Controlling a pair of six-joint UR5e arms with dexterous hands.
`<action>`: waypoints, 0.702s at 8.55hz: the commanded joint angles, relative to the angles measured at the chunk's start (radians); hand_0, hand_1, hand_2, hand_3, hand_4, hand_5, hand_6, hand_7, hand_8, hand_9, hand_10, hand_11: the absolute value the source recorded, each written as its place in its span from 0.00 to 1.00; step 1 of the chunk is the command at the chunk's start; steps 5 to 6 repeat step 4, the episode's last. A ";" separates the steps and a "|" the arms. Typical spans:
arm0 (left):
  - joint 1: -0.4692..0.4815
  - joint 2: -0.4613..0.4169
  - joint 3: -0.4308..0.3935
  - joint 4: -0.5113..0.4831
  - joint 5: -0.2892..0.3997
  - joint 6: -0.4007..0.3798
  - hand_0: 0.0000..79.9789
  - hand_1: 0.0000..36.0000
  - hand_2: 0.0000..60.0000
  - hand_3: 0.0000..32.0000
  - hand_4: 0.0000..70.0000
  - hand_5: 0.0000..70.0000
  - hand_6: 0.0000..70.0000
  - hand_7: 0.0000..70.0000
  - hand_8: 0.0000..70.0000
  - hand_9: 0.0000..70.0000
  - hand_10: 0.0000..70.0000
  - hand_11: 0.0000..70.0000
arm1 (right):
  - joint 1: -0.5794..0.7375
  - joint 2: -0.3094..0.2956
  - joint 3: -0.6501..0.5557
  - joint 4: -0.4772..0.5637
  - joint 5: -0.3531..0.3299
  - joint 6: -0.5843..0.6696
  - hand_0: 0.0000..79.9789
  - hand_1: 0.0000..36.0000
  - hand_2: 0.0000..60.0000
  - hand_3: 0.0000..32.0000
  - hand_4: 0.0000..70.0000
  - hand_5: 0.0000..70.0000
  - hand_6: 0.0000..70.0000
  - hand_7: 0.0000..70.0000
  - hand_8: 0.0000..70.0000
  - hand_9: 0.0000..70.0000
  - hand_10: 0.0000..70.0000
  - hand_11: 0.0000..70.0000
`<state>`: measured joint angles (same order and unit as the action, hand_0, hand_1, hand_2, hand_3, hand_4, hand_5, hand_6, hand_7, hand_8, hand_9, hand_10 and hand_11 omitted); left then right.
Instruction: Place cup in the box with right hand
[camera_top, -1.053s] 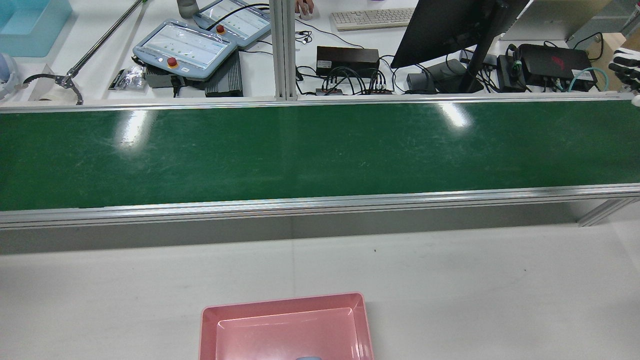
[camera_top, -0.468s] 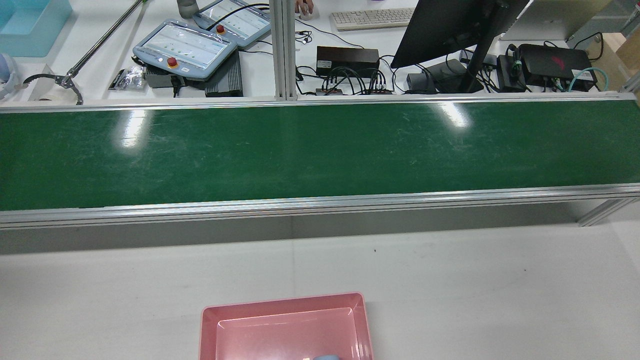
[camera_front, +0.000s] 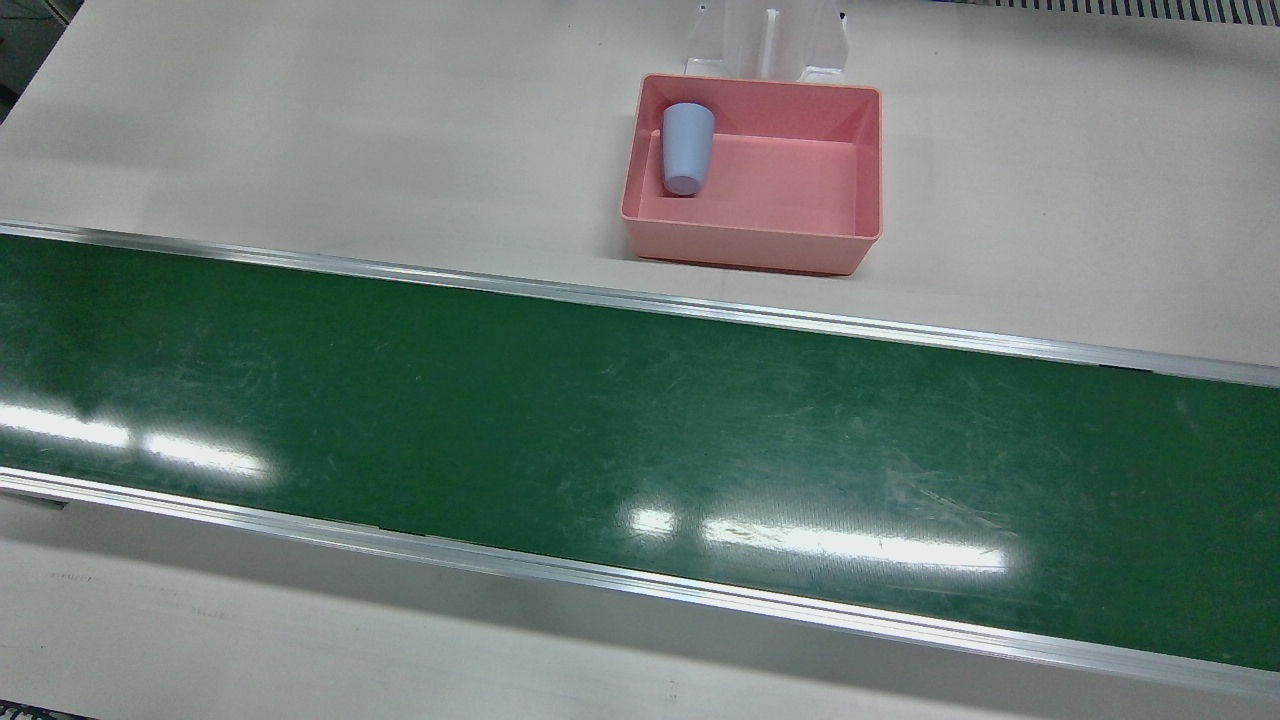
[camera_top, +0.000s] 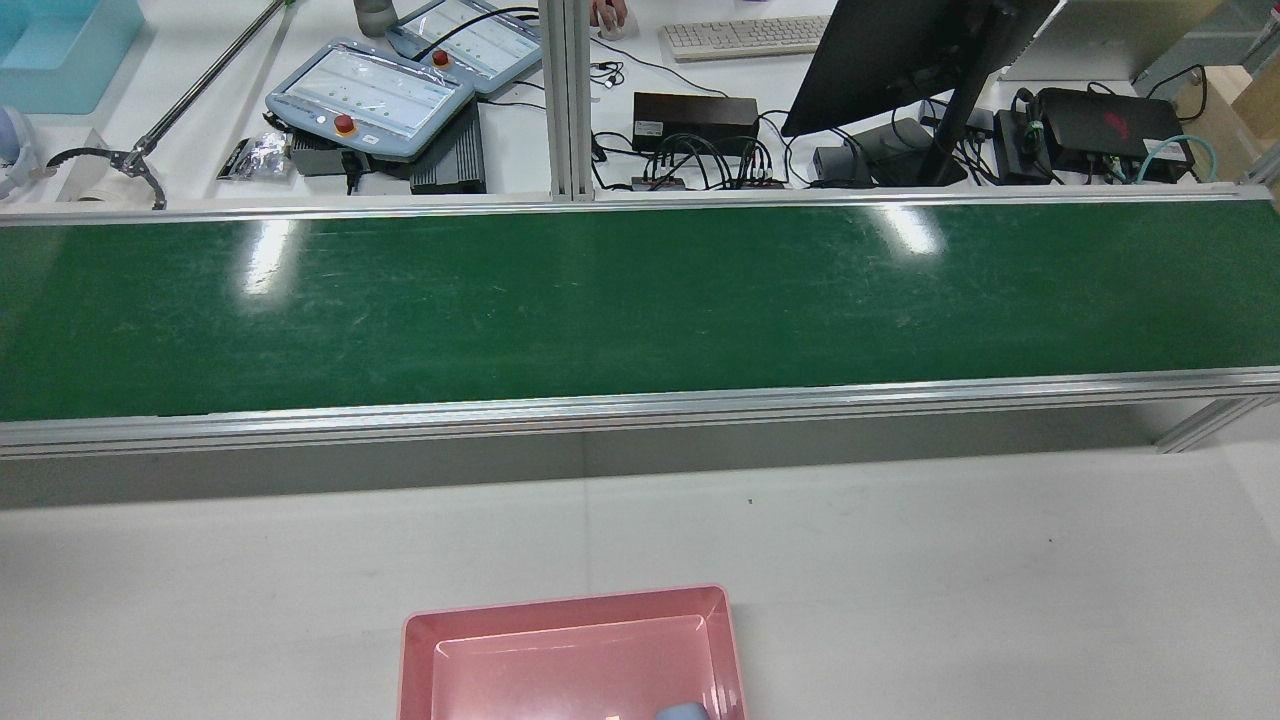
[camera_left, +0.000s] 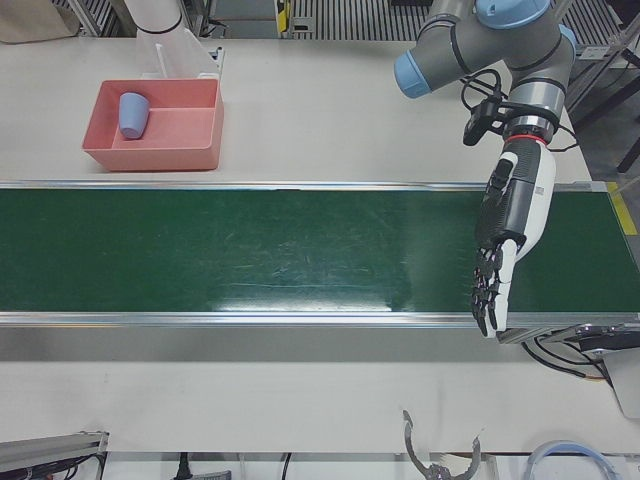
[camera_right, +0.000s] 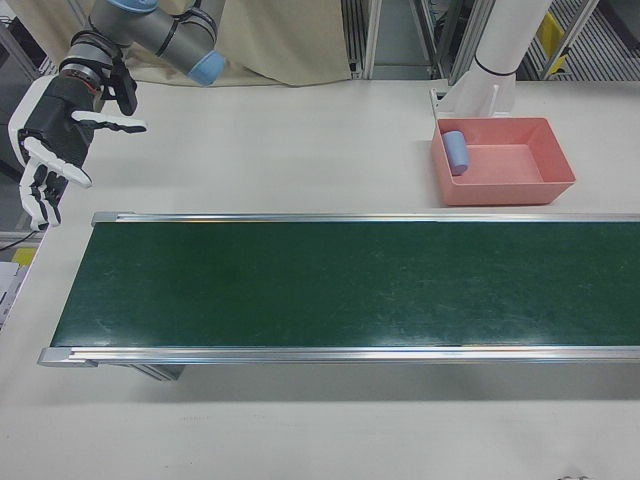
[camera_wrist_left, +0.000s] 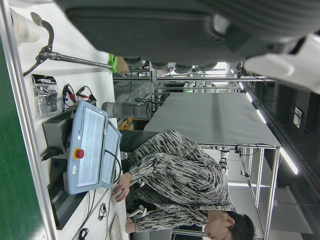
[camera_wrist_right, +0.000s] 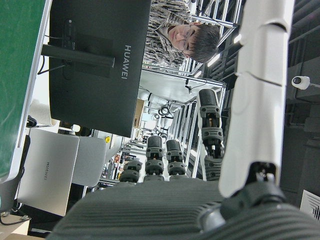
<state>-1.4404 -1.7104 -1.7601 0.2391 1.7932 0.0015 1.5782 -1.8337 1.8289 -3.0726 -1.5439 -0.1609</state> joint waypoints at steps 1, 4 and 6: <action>0.000 0.000 0.001 -0.001 0.000 0.000 0.00 0.00 0.00 0.00 0.00 0.00 0.00 0.00 0.00 0.00 0.00 0.00 | 0.003 -0.012 0.006 -0.002 -0.001 0.003 0.76 0.60 0.12 0.00 0.24 0.11 0.09 0.27 0.15 0.26 0.03 0.08; 0.000 0.000 -0.002 0.000 0.000 -0.002 0.00 0.00 0.00 0.00 0.00 0.00 0.00 0.00 0.00 0.00 0.00 0.00 | 0.006 -0.015 0.007 -0.003 -0.007 0.003 0.78 0.55 0.04 0.00 0.31 0.11 0.09 0.29 0.15 0.27 0.04 0.08; 0.000 0.000 -0.002 0.000 0.000 -0.002 0.00 0.00 0.00 0.00 0.00 0.00 0.00 0.00 0.00 0.00 0.00 0.00 | 0.006 -0.015 0.007 -0.003 -0.007 0.003 0.78 0.55 0.04 0.00 0.31 0.11 0.09 0.29 0.15 0.27 0.04 0.08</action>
